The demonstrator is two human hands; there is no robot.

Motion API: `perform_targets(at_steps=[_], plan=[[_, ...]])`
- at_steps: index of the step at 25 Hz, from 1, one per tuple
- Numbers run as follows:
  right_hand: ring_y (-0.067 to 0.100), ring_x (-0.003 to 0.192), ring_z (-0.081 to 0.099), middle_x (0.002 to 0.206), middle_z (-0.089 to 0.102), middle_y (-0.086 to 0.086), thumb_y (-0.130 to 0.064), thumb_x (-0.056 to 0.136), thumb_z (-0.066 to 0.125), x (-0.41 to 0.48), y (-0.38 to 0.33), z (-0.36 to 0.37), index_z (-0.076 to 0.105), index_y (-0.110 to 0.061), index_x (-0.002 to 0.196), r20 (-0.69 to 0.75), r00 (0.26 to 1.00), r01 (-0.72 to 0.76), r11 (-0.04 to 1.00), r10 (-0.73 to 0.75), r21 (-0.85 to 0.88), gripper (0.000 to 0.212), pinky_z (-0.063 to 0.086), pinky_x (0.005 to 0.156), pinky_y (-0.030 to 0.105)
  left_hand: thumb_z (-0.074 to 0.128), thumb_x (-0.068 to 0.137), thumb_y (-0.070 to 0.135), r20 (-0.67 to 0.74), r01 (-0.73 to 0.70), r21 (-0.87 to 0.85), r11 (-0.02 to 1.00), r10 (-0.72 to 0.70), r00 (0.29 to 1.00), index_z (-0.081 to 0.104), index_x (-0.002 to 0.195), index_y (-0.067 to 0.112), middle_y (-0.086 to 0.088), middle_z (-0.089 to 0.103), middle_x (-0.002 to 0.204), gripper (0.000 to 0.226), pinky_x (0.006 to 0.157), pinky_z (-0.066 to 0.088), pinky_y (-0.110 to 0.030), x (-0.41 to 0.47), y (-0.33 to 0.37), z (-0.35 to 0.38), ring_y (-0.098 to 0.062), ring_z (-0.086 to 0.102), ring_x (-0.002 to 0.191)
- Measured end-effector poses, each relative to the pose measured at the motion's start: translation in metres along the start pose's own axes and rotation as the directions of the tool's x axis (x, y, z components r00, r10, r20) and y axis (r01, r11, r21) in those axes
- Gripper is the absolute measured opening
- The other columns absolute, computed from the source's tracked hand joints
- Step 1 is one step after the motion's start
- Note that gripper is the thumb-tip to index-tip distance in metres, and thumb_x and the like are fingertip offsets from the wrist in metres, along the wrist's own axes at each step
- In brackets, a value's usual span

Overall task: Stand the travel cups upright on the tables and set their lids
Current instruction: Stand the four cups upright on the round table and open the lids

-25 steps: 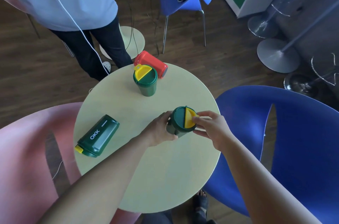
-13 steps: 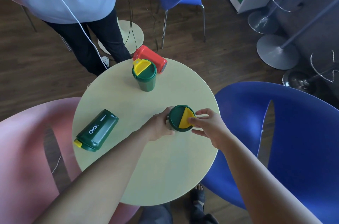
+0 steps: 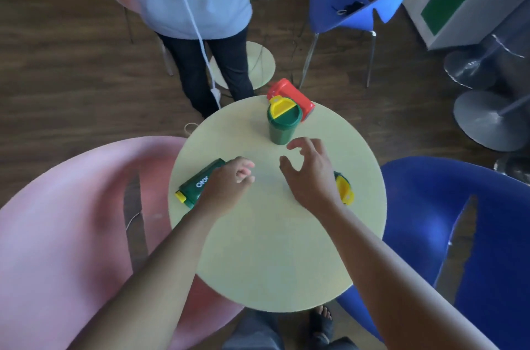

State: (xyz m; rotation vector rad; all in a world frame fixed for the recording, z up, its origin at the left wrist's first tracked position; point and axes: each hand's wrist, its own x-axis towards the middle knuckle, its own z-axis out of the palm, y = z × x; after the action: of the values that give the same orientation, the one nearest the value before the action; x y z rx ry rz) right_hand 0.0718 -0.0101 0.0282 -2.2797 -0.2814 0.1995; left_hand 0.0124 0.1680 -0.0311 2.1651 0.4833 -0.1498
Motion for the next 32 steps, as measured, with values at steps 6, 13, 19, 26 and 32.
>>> perform_targets(at_steps=[6,13,19,26,32], plan=[[0.024,0.109,0.063,0.125,0.063,0.006,-0.024,0.091,0.059,-0.016,-0.024,0.093,0.057,-0.017,0.125,0.402,0.905,-0.156,0.988,0.137,0.015,0.034,0.048,0.091,0.031,0.063,0.09,0.004,-0.26,0.115,0.073,0.991,-0.092,0.961,0.069,0.111,0.01,-0.005,0.062,0.104,0.023,0.078,0.045,-0.022,-0.017,-0.062,-0.062,-0.02,0.06,0.088],[0.028,0.122,0.056,0.139,0.057,0.011,-0.022,0.095,0.046,-0.042,-0.03,0.157,0.033,-0.023,0.149,0.631,0.702,-0.389,0.92,0.33,-0.049,0.055,0.045,0.094,0.034,0.065,0.09,0.025,0.195,0.481,-0.334,0.811,-0.44,0.877,0.042,0.148,0.033,0.011,0.04,0.142,0.063,0.116,0.026,-0.036,-0.03,-0.125,-0.074,-0.008,0.035,0.137],[0.031,0.121,0.056,0.132,0.059,0.005,-0.015,0.094,0.043,-0.048,-0.035,0.164,0.036,-0.026,0.14,0.645,0.698,-0.444,0.895,0.311,0.05,0.048,0.047,0.088,0.036,0.086,0.076,0.029,0.3,0.464,-0.383,0.799,-0.368,0.88,0.036,0.151,0.029,0.012,0.051,0.137,0.091,0.097,0.037,-0.014,-0.035,-0.127,-0.073,-0.004,0.048,0.13],[0.024,0.085,0.062,0.116,0.069,0.0,-0.019,0.09,0.045,-0.035,-0.027,0.12,0.059,-0.022,0.126,0.489,0.828,-0.367,0.925,0.276,0.101,0.039,0.049,0.069,0.032,0.079,0.084,0.014,0.194,0.232,-0.284,0.93,-0.181,0.964,0.05,0.14,0.028,-0.007,0.059,0.13,0.065,0.091,0.054,-0.021,-0.029,-0.086,-0.073,-0.015,0.072,0.099],[0.024,0.107,0.063,0.127,0.055,0.006,-0.026,0.092,0.049,-0.035,-0.011,0.071,0.051,-0.025,0.139,0.365,0.895,-0.317,0.941,0.255,0.121,0.047,0.051,0.093,0.039,0.084,0.079,0.028,0.24,0.205,-0.227,0.952,-0.149,0.959,0.052,0.114,0.021,-0.002,0.056,0.132,0.047,0.077,0.063,-0.043,-0.025,-0.03,-0.048,-0.022,0.062,0.116]])
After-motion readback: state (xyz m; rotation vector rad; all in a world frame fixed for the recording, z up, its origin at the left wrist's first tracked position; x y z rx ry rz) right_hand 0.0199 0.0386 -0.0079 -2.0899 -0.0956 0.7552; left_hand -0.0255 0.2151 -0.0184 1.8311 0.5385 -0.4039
